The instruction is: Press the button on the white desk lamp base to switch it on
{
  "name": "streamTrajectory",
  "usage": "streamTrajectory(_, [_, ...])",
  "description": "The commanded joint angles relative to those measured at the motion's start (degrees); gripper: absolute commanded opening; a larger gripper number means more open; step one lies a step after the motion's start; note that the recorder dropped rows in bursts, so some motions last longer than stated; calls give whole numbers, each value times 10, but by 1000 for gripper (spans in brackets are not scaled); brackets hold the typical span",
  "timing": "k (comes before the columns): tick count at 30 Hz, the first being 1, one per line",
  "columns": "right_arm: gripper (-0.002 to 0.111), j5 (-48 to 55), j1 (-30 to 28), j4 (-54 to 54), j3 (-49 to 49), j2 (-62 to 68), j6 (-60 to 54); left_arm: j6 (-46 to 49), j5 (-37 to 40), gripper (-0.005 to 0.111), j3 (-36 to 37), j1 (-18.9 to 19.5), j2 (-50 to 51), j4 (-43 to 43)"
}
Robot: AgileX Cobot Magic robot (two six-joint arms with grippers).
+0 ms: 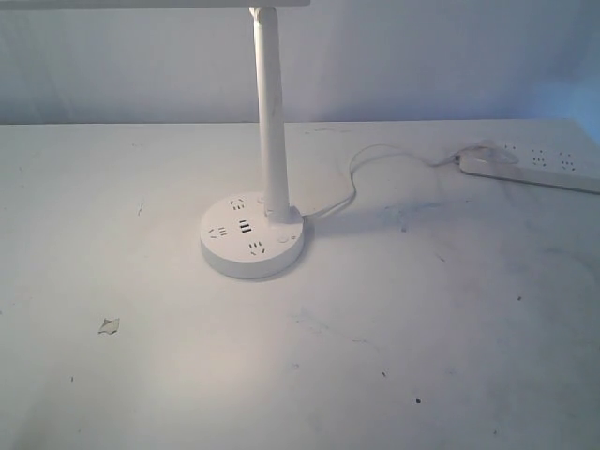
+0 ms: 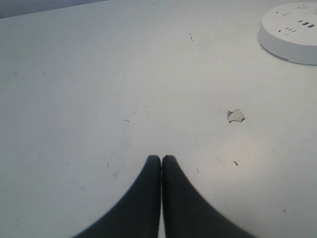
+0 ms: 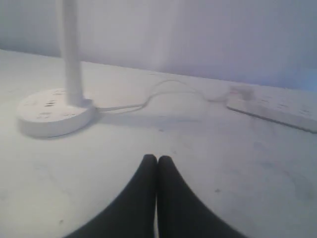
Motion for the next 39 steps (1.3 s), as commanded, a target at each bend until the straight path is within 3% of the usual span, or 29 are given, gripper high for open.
streamTrajectory(1, [0, 6, -116, -4, 1, -3, 43, 0, 0, 0, 1, 0, -2, -1])
streamTrajectory(9, [0, 9, -209, -39, 1, -3, 12, 0, 0, 0, 1, 0, -2, -1])
streamTrajectory(13, [0, 76, -229, -62, 1, -3, 15, 0, 0, 0, 1, 0, -2, -1])
streamTrajectory(17, [0, 77, -218, -61, 1, -3, 43, 0, 0, 0, 1, 0, -2, -1])
streamTrajectory(25, [0, 77, -132, -61, 1, -3, 43, 0, 0, 0, 1, 0, -2, -1])
streamTrajectory(39, [0, 78, -128, -59, 1, -3, 43, 0, 0, 0, 1, 0, -2, -1])
